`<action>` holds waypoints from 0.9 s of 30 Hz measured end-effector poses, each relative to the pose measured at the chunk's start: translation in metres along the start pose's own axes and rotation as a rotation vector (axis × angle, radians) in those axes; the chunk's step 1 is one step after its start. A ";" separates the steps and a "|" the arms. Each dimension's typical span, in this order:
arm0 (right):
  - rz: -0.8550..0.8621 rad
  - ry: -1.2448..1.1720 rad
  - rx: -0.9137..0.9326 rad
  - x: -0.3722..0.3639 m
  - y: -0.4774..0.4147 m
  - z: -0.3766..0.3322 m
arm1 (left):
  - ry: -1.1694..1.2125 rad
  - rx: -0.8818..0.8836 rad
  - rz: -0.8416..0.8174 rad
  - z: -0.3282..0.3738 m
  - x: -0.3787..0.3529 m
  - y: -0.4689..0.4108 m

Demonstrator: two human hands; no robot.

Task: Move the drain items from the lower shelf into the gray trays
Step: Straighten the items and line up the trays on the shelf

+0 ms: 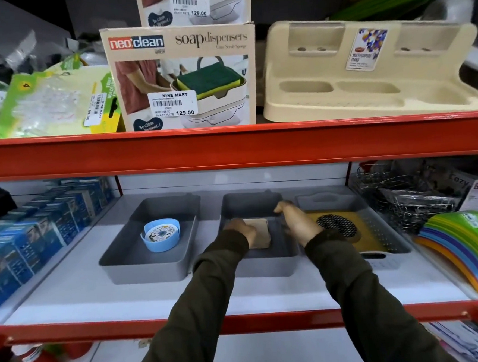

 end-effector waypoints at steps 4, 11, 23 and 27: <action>0.010 0.185 0.203 0.060 0.025 -0.019 | -0.070 -0.296 0.093 0.053 -0.001 0.009; 0.062 0.745 0.061 0.155 0.024 0.035 | -0.181 -0.627 -0.199 0.144 -0.094 0.039; 0.073 0.912 0.118 0.165 0.002 0.073 | -0.405 -0.412 -0.184 0.149 -0.157 0.028; 0.070 0.927 0.142 0.166 0.002 0.072 | -0.388 -0.407 -0.159 0.147 -0.159 0.027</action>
Point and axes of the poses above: each hand's wrist, its own y-axis away from the middle knuckle, its own x-axis out of the back of the hand, z = x × y, the point moved 9 cm from there along -y, towards the middle knuckle, and after that the axes turned 8 degrees about -x, right-handed, at the moved point
